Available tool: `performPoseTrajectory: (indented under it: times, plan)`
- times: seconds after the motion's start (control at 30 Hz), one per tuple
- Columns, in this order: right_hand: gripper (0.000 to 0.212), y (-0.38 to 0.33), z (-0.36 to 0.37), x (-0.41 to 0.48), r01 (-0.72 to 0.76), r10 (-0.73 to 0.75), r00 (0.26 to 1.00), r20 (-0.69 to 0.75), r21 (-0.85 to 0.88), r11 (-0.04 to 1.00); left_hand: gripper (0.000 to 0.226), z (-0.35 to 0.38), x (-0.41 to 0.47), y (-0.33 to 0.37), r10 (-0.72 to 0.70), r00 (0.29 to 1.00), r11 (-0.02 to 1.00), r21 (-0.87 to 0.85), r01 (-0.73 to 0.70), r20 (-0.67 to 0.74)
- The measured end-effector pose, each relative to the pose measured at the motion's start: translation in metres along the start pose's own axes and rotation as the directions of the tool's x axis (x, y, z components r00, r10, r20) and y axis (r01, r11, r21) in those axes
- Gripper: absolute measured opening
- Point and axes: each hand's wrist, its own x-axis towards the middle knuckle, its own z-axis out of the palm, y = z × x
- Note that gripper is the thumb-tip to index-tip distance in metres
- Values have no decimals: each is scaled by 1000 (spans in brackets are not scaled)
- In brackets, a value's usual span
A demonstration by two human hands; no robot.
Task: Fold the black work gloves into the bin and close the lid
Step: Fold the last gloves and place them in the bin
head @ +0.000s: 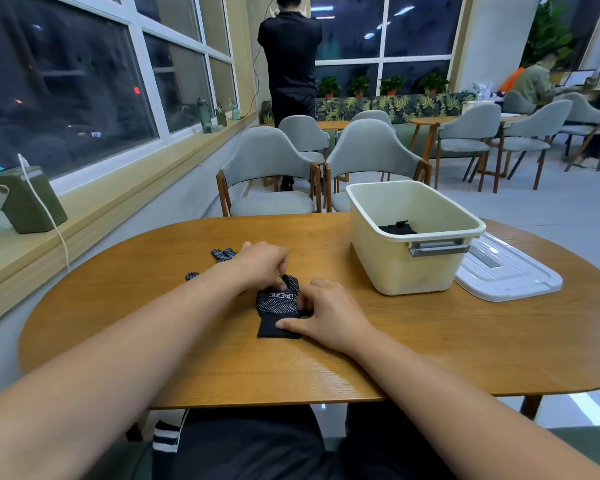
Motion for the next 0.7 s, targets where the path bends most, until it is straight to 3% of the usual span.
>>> performPoseTrajectory:
  times: [0.43,0.7]
  plan:
    - [59,-2,-2,0,-2,2,1000,4,15,1000,22,-2,-2,0,98,992,988,-125,-88,75]
    - [59,0,-1,0,5,-5,1000,1,13,1000,42,-9,5,0,104,995,994,-47,-103,5]
